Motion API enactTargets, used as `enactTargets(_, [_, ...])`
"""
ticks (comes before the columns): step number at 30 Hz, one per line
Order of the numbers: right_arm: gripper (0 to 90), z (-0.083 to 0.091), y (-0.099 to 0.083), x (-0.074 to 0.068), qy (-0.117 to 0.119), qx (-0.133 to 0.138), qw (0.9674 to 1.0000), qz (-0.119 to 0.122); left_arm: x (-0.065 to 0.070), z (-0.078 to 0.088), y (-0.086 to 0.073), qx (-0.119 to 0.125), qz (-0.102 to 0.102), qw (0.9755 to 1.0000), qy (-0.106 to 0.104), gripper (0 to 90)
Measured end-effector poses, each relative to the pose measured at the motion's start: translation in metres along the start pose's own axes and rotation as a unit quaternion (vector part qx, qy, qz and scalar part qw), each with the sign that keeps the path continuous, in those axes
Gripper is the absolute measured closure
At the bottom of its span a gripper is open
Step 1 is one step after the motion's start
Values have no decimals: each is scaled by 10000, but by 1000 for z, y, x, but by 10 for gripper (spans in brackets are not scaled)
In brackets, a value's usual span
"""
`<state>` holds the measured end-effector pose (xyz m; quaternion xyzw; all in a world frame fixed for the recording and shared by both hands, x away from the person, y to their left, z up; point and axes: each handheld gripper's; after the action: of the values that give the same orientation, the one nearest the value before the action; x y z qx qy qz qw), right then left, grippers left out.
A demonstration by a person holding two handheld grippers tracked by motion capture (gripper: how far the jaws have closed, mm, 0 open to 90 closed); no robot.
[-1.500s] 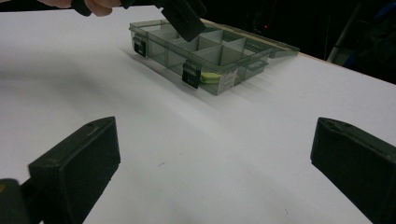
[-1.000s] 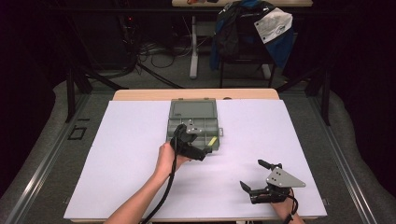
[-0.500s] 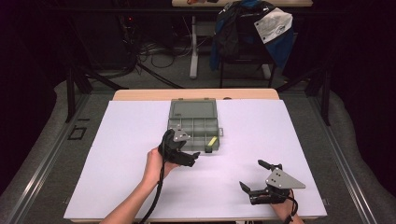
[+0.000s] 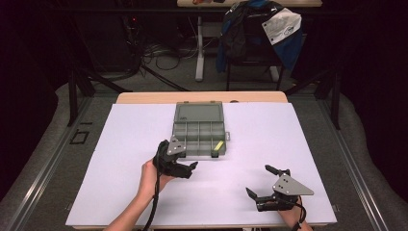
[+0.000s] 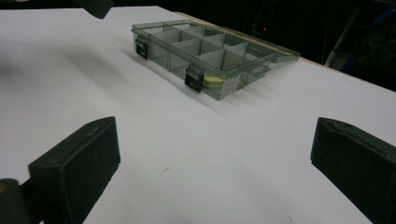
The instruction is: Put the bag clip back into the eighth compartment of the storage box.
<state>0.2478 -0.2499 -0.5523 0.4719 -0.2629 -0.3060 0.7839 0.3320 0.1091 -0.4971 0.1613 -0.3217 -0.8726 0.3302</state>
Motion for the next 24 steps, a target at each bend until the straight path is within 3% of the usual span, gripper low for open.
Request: enactTargets(24, [10, 0, 0, -1, -6, -6, 10000, 10, -6, 18, -58, 115, 344, 9992, 146, 114])
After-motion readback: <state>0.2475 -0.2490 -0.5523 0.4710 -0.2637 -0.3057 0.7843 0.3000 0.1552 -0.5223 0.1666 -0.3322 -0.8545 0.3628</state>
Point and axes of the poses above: each handheld gripper's, and its own axes: z roughly backward along the jaws, y roughly out of its top, x roughly to its right, and after that the axes turned 7 degrees about -x, right-handed
